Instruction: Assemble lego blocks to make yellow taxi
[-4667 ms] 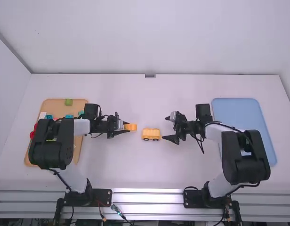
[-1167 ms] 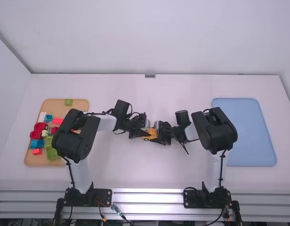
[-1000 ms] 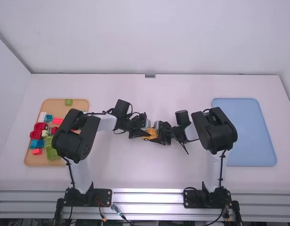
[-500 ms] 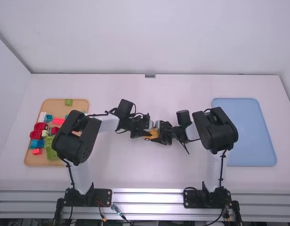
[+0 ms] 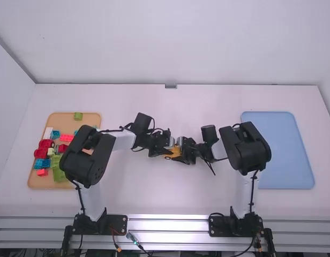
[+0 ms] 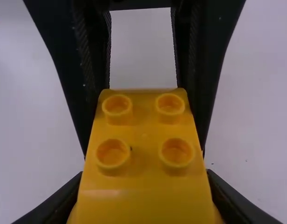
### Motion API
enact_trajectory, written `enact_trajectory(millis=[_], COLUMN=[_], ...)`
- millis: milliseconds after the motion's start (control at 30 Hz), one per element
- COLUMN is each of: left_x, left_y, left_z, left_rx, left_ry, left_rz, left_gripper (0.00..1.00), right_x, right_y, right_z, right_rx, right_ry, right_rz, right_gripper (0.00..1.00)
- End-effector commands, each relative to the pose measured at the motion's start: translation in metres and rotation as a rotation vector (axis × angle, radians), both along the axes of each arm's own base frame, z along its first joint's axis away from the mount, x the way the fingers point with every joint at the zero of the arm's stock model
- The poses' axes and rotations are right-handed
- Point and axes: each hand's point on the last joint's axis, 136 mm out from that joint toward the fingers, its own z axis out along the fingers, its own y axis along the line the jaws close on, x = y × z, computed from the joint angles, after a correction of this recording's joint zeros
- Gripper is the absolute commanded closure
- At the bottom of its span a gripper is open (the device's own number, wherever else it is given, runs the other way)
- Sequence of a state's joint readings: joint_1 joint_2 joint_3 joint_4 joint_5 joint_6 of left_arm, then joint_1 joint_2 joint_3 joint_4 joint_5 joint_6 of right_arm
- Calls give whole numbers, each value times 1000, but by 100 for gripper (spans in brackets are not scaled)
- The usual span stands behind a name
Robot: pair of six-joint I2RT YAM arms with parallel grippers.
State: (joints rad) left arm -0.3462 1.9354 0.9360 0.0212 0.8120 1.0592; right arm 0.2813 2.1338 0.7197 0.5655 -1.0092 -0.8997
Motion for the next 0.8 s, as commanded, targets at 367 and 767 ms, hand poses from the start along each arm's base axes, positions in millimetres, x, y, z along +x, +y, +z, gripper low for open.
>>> enact_trajectory(millis=[367, 767], left_x=[1, 5], left_y=[14, 22], left_z=[-41, -19], left_rx=[125, -39], left_ry=[13, 15], left_rz=[23, -13], left_gripper=[67, 55], right_x=[2, 4], right_y=[1, -1], right_z=[-6, -6], right_rx=[-14, -12], right_ry=[19, 39], right_rz=[-10, -27], right_gripper=[46, 45])
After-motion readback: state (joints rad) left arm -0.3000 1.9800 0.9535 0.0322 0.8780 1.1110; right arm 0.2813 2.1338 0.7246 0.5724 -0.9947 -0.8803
